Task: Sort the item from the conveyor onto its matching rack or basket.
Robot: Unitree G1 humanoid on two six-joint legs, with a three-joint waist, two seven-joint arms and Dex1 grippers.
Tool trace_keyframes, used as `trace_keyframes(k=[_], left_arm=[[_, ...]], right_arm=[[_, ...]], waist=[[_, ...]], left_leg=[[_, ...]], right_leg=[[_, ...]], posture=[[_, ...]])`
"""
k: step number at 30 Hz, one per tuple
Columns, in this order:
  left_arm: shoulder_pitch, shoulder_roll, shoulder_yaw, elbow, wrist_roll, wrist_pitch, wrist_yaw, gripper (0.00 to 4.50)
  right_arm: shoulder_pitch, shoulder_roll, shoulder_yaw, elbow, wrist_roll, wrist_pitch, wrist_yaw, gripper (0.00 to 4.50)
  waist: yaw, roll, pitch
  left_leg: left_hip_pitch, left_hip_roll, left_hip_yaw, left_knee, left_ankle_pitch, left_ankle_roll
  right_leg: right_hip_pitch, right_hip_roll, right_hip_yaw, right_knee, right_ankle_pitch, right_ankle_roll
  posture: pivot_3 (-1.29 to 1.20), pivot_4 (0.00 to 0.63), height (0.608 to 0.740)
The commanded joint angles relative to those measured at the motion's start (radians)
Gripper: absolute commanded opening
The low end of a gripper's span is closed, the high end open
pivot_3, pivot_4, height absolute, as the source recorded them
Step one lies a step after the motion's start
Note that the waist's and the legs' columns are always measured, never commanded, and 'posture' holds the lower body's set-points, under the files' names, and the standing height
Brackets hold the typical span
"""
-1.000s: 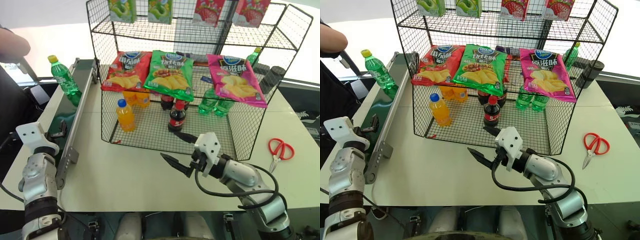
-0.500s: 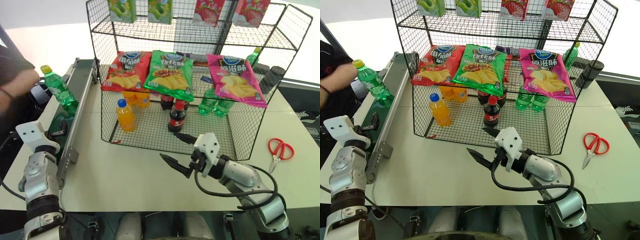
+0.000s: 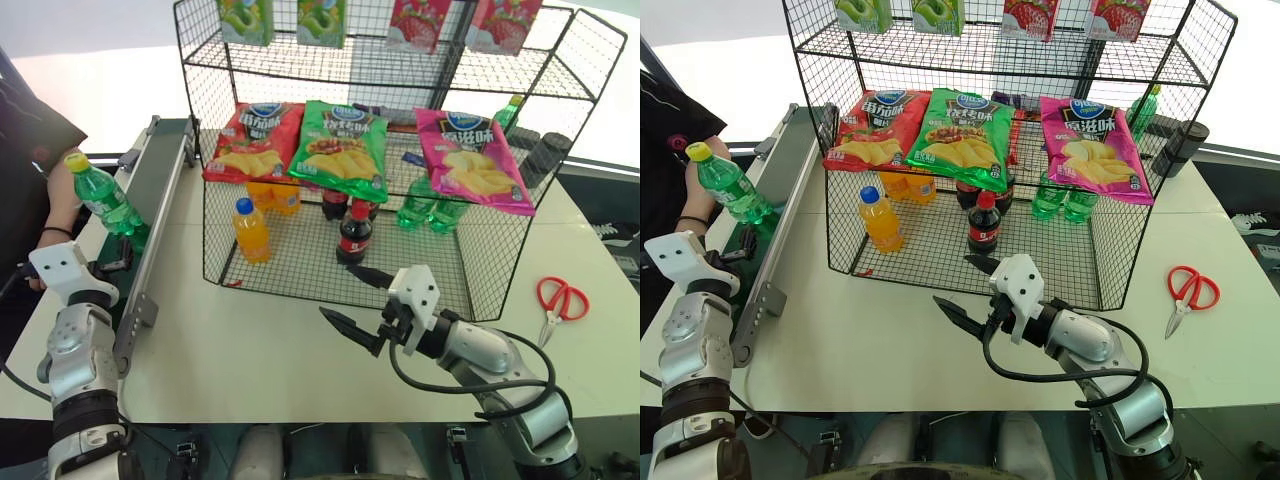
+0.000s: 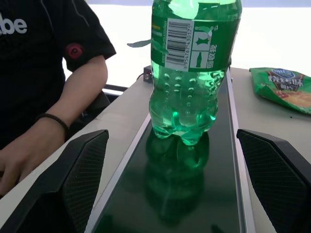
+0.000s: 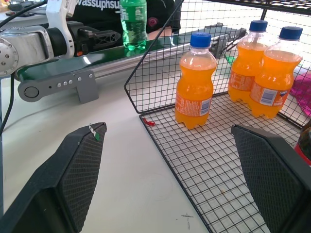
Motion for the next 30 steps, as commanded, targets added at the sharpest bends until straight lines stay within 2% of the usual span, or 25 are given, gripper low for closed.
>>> trace_keyframes(k=[1,18,21,23,30], left_arm=[[-0.016,0.017,0.021,-0.017,0.0,-0.029,0.003,4.5],[-0.016,0.019,0.022,-0.032,0.015,-0.041,0.031,4.5],[0.0,0.012,0.022,-0.052,0.012,-0.04,0.035,3.72],[0.008,0.01,0.023,-0.063,0.011,-0.038,0.037,2.91],[0.042,0.035,-0.002,-0.185,-0.009,-0.012,-0.03,2.85]], right_arm=[[-0.007,0.006,-0.005,-0.028,0.012,-0.01,-0.001,4.3],[-0.009,0.008,-0.001,-0.026,0.015,-0.009,0.002,4.3],[-0.009,0.008,0.0,-0.026,0.016,-0.008,0.003,4.5],[-0.007,0.007,0.0,-0.027,0.018,-0.008,0.002,4.5],[0.001,-0.004,-0.02,-0.029,0.023,-0.01,0.005,4.5]], waist=[[0.0,0.0,0.0],[0.0,0.0,0.0],[0.0,0.0,0.0],[0.0,0.0,0.0],[0.001,-0.002,0.001]], left_leg=[[0.0,0.0,0.0,0.0,0.0,0.0],[0.0,0.0,0.0,0.0,0.0,0.0],[0.0,0.0,0.0,0.0,0.0,0.0],[0.0,0.0,0.0,0.0,0.0,0.0],[-0.001,0.0,0.0,0.0,0.0,0.0]], right_leg=[[0.0,0.0,0.0,0.0,0.0,0.0],[0.0,0.0,0.0,0.0,0.0,0.0],[0.0,0.0,0.0,0.0,0.0,0.0],[0.0,-0.001,0.0,0.0,0.0,0.0],[0.0,-0.002,0.0,0.0,0.0,0.0]], posture=[[0.0,0.15,0.74],[0.0,0.15,0.74],[0.0,0.15,0.74],[0.0,0.15,0.74],[0.0,0.15,0.74]])
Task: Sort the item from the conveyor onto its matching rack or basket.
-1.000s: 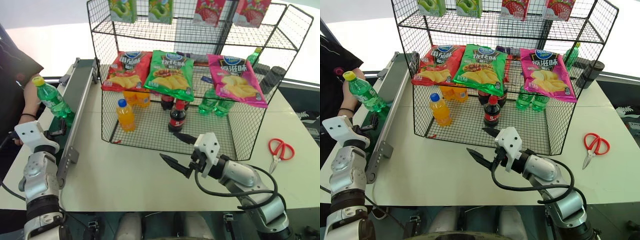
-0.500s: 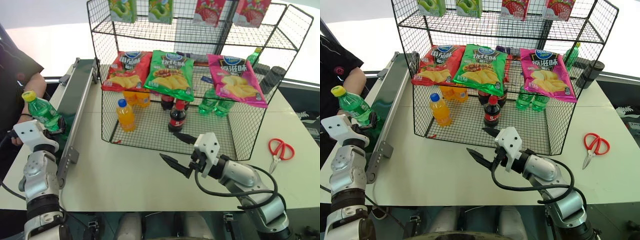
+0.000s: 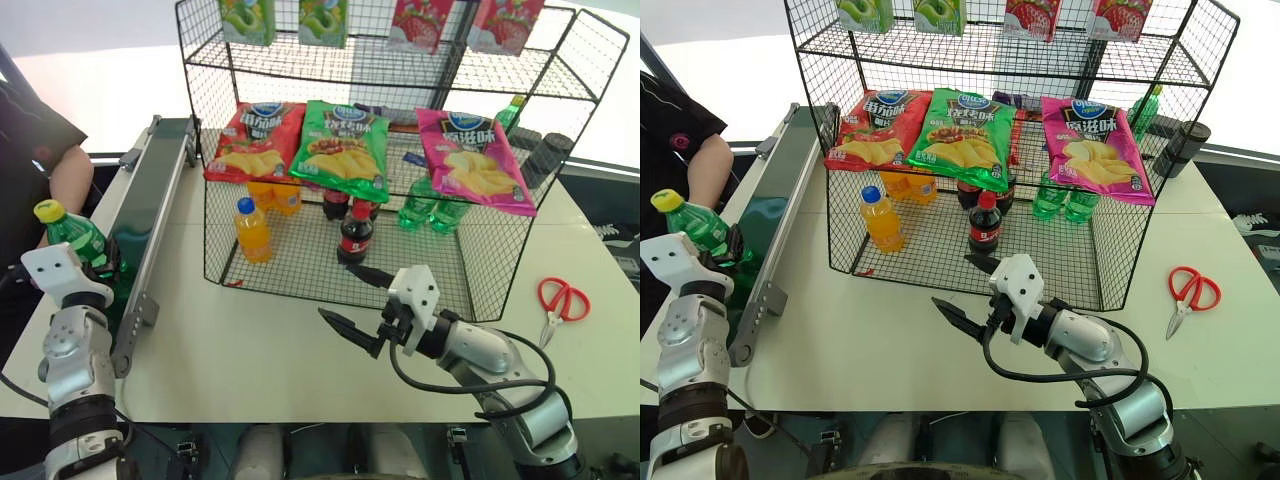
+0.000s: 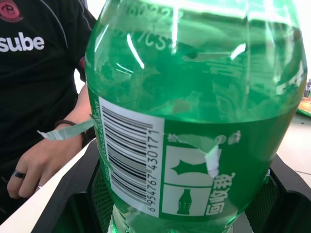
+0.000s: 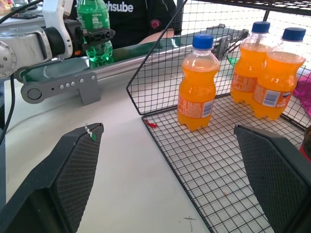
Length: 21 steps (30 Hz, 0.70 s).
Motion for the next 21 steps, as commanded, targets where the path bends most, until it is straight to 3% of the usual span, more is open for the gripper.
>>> trace_keyframes(k=[1,8,14,21], left_arm=[[-0.004,0.045,-0.006,-0.152,-0.032,0.012,-0.068,2.85],[-0.035,0.164,-0.067,-0.353,-0.108,0.113,-0.278,2.85],[-0.016,0.235,-0.188,-0.582,-0.298,0.335,-0.497,2.85],[-0.01,0.207,-0.352,-0.705,-0.314,0.431,-0.576,2.85]], right_arm=[[0.001,-0.007,-0.028,-0.028,0.018,-0.011,0.006,4.5],[-0.009,-0.031,-0.072,-0.025,0.048,0.003,0.027,4.5],[-0.021,-0.046,-0.116,-0.039,0.102,0.036,0.035,4.5],[-0.023,-0.039,-0.165,-0.108,0.2,0.106,0.0,4.5]], waist=[[0.001,-0.003,0.001],[-0.001,-0.007,0.004],[-0.004,-0.002,0.007],[-0.008,0.001,0.009]], left_leg=[[0.0,0.0,0.0,0.0,0.0,0.0],[-0.002,0.0,-0.001,-0.001,0.001,-0.002],[-0.002,-0.001,0.0,-0.002,0.001,-0.002],[-0.001,-0.001,0.0,-0.002,0.001,-0.002]], right_leg=[[0.0,0.0,0.0,0.0,0.0,0.0],[-0.001,-0.003,-0.001,-0.001,0.0,-0.001],[0.0,-0.004,0.0,-0.003,-0.002,-0.003],[0.0,-0.004,0.0,-0.003,-0.002,-0.003]], posture=[[0.0,0.15,0.74],[0.0,0.15,0.74],[0.0,0.15,0.74],[0.0,0.15,0.74]])
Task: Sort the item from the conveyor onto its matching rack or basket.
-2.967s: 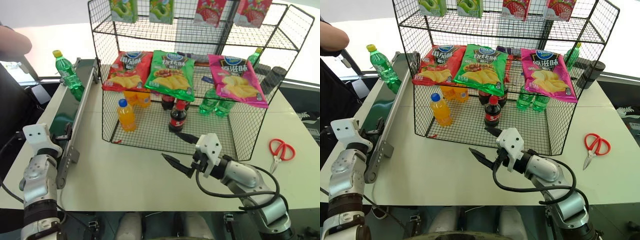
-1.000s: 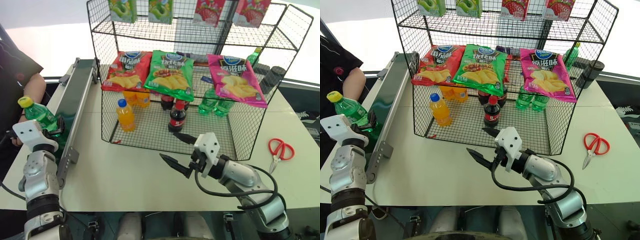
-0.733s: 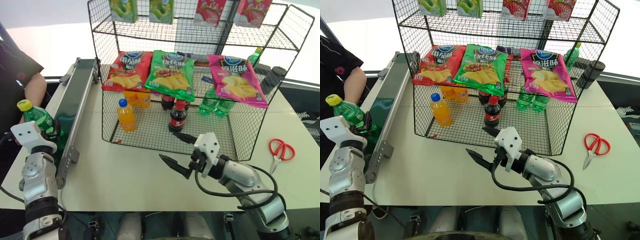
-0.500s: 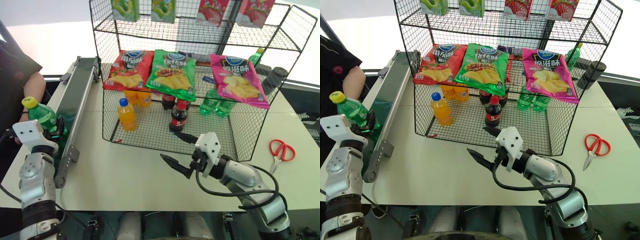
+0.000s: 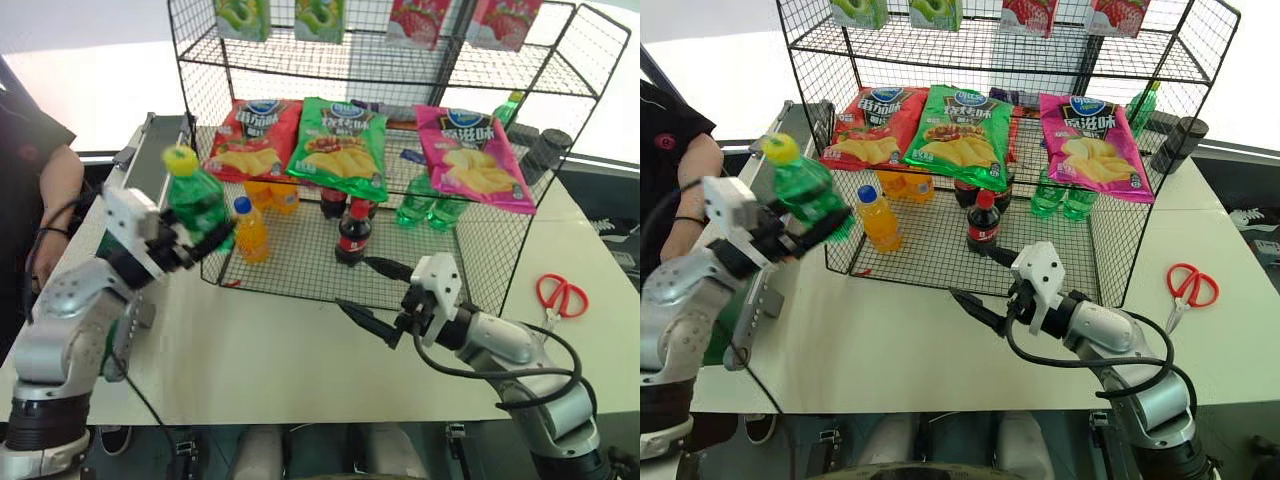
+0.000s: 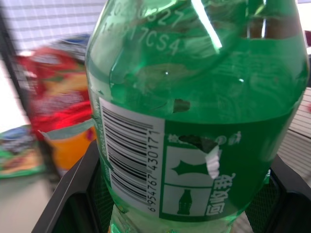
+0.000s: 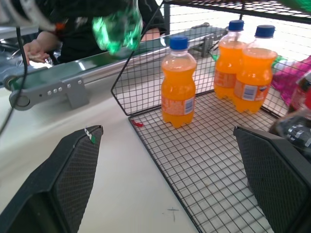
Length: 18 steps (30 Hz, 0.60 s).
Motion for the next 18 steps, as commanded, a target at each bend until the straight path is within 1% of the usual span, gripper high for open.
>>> trace_keyframes(k=[1,5,10,12,18], left_arm=[[-0.037,-0.032,-0.067,-0.059,-0.003,-0.002,-0.033,2.85],[-0.081,-0.082,-0.189,0.005,0.032,-0.016,-0.131,2.85],[-0.162,-0.147,-0.332,0.123,0.106,-0.101,-0.294,2.85],[-0.19,-0.178,-0.364,0.169,0.135,-0.142,-0.335,2.85],[-0.229,-0.242,-0.407,0.257,0.191,-0.241,-0.423,2.85]], right_arm=[[-0.013,0.007,-0.024,-0.083,0.059,0.025,-0.024,4.5],[-0.036,0.019,-0.002,-0.098,0.059,0.042,-0.062,4.5],[-0.075,0.046,0.027,-0.092,0.046,0.06,-0.112,4.5],[-0.081,0.052,0.035,-0.093,0.046,0.067,-0.126,4.5],[-0.077,0.061,0.038,-0.1,0.057,0.086,-0.154,4.5]], waist=[[0.002,0.001,0.0],[0.008,0.0,0.0],[0.01,0.0,0.0],[0.01,0.0,0.0],[0.009,0.0,0.0]], left_leg=[[0.0,0.0,0.0,0.0,0.0,0.0],[0.0,-0.001,0.0,0.001,0.0,0.0],[0.0,-0.001,0.0,0.001,0.0,0.0],[-0.001,-0.001,0.001,0.001,0.0,0.0],[-0.001,0.0,0.0,0.001,0.0,0.001]], right_leg=[[0.0,0.0,0.0,0.0,0.0,0.0],[0.0,0.001,0.0,0.0,0.0,0.0],[0.0,0.003,0.0,0.0,0.001,0.002],[0.0,0.006,0.0,0.0,0.001,0.002],[0.0,0.009,0.0,0.0,0.002,0.003]], posture=[[0.0,0.15,0.74],[0.0,0.15,0.74],[0.0,0.15,0.74],[0.0,0.15,0.74],[0.0,0.15,0.74]])
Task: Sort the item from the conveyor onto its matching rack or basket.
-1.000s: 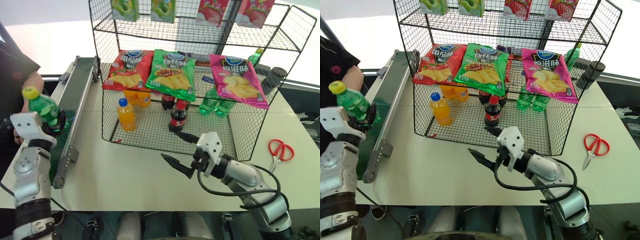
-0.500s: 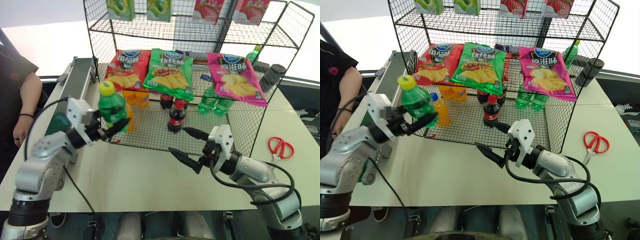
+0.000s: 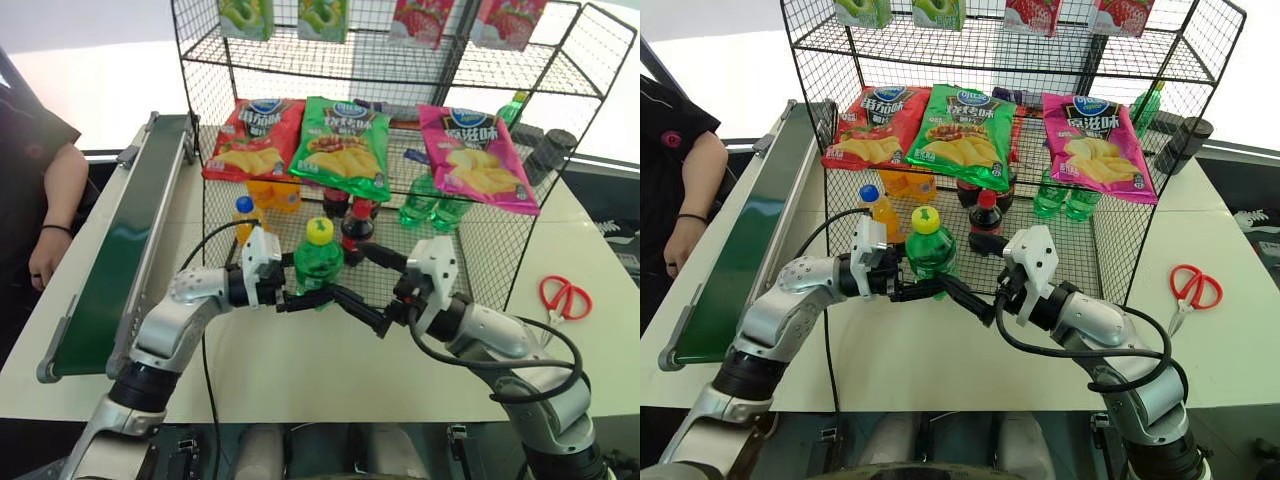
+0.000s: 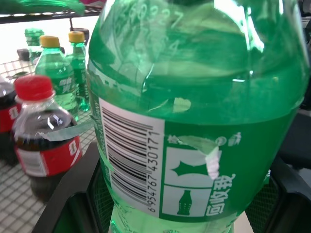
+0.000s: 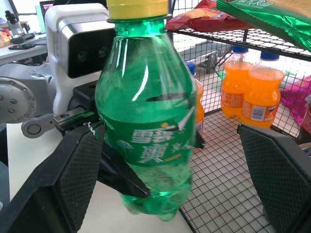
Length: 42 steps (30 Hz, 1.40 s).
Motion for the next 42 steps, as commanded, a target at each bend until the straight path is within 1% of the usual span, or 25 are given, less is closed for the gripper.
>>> trace_keyframes(k=[1,7,13,16,17,18,22,24,26,30,34,36,38,42], left_arm=[[-0.024,-0.028,-0.03,-0.002,0.015,-0.084,-0.071,2.85],[-0.032,-0.043,-0.037,0.041,0.04,-0.138,-0.129,2.85],[-0.052,-0.066,-0.034,0.054,0.046,-0.152,-0.141,2.85],[-0.049,-0.071,-0.033,0.04,0.049,-0.148,-0.136,2.85],[-0.048,-0.073,-0.033,0.036,0.05,-0.147,-0.134,2.85],[-0.047,-0.074,-0.033,0.033,0.051,-0.146,-0.132,2.85],[-0.044,-0.075,-0.033,0.022,0.044,-0.126,-0.125,2.85],[-0.046,-0.073,-0.033,0.02,0.04,-0.104,-0.122,3.86],[-0.046,-0.073,-0.031,0.021,0.046,-0.103,-0.118,4.4],[-0.021,-0.048,-0.019,0.044,0.072,-0.099,-0.104,4.4],[0.031,-0.022,0.014,0.088,0.111,-0.143,-0.059,4.4],[0.05,-0.022,0.033,0.1,0.123,-0.165,-0.025,4.4],[0.062,-0.036,0.057,0.108,0.131,-0.186,0.025,4.4],[0.086,-0.058,0.085,0.096,0.121,-0.187,0.082,4.4]], right_arm=[[-0.004,0.015,-0.011,-0.042,0.013,0.004,-0.027,4.5],[0.008,0.01,-0.008,-0.062,0.039,0.034,-0.024,4.5],[0.017,0.009,0.0,-0.056,0.039,0.04,-0.021,4.5],[0.024,0.009,0.001,-0.057,0.048,0.042,-0.02,3.68],[0.025,0.008,0.001,-0.057,0.052,0.043,-0.018,3.19],[0.026,0.007,0.001,-0.057,0.054,0.043,-0.018,3.07],[0.028,0.009,0.003,-0.06,0.05,0.039,-0.024,3.07],[0.028,0.013,-0.001,-0.059,0.047,0.034,-0.028,3.07],[0.029,0.014,-0.007,-0.057,0.04,0.025,-0.033,3.07],[0.046,0.01,-0.055,-0.045,-0.001,-0.019,-0.064,3.07],[0.07,-0.002,-0.137,-0.015,-0.048,-0.055,-0.093,3.07],[0.092,-0.003,-0.178,0.006,-0.092,-0.085,-0.119,3.07],[0.116,0.02,-0.225,0.041,-0.124,-0.118,-0.159,3.07],[0.149,0.067,-0.269,0.127,-0.203,-0.2,-0.223,3.07]], waist=[[0.001,0.0,0.0],[0.001,0.0,0.0],[0.001,0.0,0.0],[0.001,0.0,0.0],[0.001,0.0,0.0],[0.001,0.0,0.0],[0.001,0.0,0.0],[0.001,0.0,0.0],[0.001,0.0,0.0],[0.001,0.0,0.0],[0.0,0.0,0.0],[0.001,0.0,0.0],[0.004,0.0,0.0],[0.002,0.0,0.0]], left_leg=[[0.0,0.0,0.0,0.0,0.0,0.0],[0.0,0.001,0.0,0.0,0.0,0.0],[0.0,0.001,-0.001,0.001,0.0,0.0],[0.0,0.001,0.0,0.001,0.0,0.0],[0.0,0.001,-0.001,0.001,0.0,0.0],[0.0,0.001,-0.001,0.001,0.0,0.0],[0.0,0.001,-0.001,0.001,0.0,0.0],[0.0,0.001,-0.001,0.001,0.0,0.0],[0.0,0.001,-0.001,0.001,0.0,0.0],[0.0,0.001,-0.001,0.001,0.0,0.0],[0.001,0.001,-0.001,0.001,0.0,0.0],[0.001,0.001,0.0,0.001,0.0,0.0],[0.0,0.001,-0.001,0.001,0.0,0.0],[0.001,0.001,0.0,0.001,0.0,0.0]], right_leg=[[0.0,0.0,0.0,0.0,0.0,0.0],[0.0,0.001,0.0,0.001,0.0,0.0],[0.0,0.001,0.0,0.001,0.0,0.0],[0.0,0.001,0.0,0.001,0.0,0.0],[0.0,0.001,0.0,0.001,0.0,0.0],[0.0,0.001,0.0,0.001,0.0,0.0],[0.0,0.001,0.0,0.001,0.0,0.0],[0.0,0.001,0.0,0.001,0.0,0.0],[0.0,0.001,0.0,0.001,0.0,0.0],[0.001,0.001,0.0,0.001,0.0,0.0],[0.0,0.001,0.0,0.001,0.0,0.0],[0.001,0.001,0.0,0.001,0.0,0.0],[0.0,0.001,0.0,0.001,0.0,0.0],[0.001,0.0,0.0,0.001,0.0,0.0]], posture=[[0.0,0.15,0.74],[0.0,0.15,0.74],[0.0,0.15,0.74],[0.0,0.15,0.74],[0.0,0.15,0.74],[0.0,0.15,0.74],[0.0,0.15,0.74],[0.0,0.15,0.74],[0.0,0.15,0.74],[0.0,0.15,0.74],[0.0,0.15,0.74],[0.0,0.15,0.74],[0.0,0.15,0.74],[0.0,0.15,0.74]])
